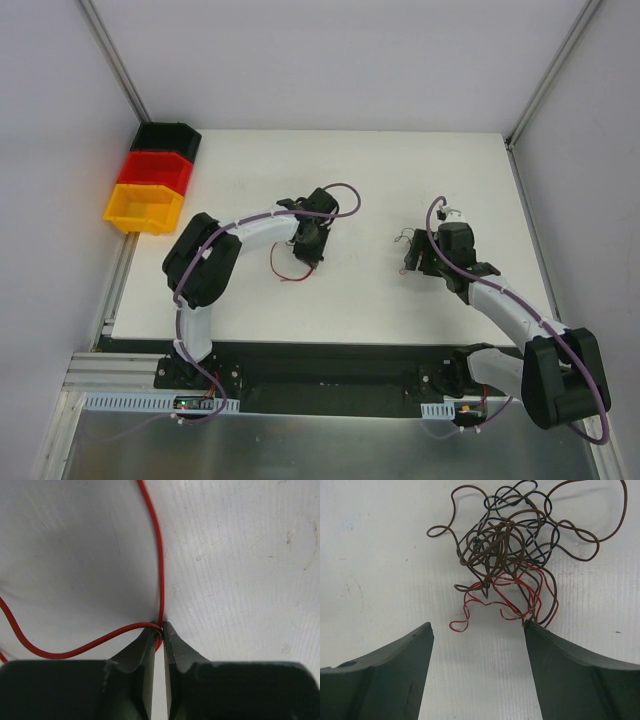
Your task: Untangle the cables
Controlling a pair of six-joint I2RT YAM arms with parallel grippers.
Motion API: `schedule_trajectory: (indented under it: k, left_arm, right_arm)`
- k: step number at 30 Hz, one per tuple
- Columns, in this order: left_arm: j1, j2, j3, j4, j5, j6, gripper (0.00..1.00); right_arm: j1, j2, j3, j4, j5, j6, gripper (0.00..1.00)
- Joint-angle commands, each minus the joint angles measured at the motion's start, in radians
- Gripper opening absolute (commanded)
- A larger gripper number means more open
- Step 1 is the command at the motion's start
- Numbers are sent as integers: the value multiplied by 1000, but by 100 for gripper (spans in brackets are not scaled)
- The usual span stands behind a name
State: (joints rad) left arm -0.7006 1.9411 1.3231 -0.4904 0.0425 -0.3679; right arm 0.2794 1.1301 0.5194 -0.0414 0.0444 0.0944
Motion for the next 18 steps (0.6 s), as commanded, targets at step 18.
schedule_trajectory:
  k: [18]
  left_arm:
    - [361, -395, 82, -10, 172, -51, 0]
  right_arm:
    - [4, 2, 11, 28, -29, -1, 75]
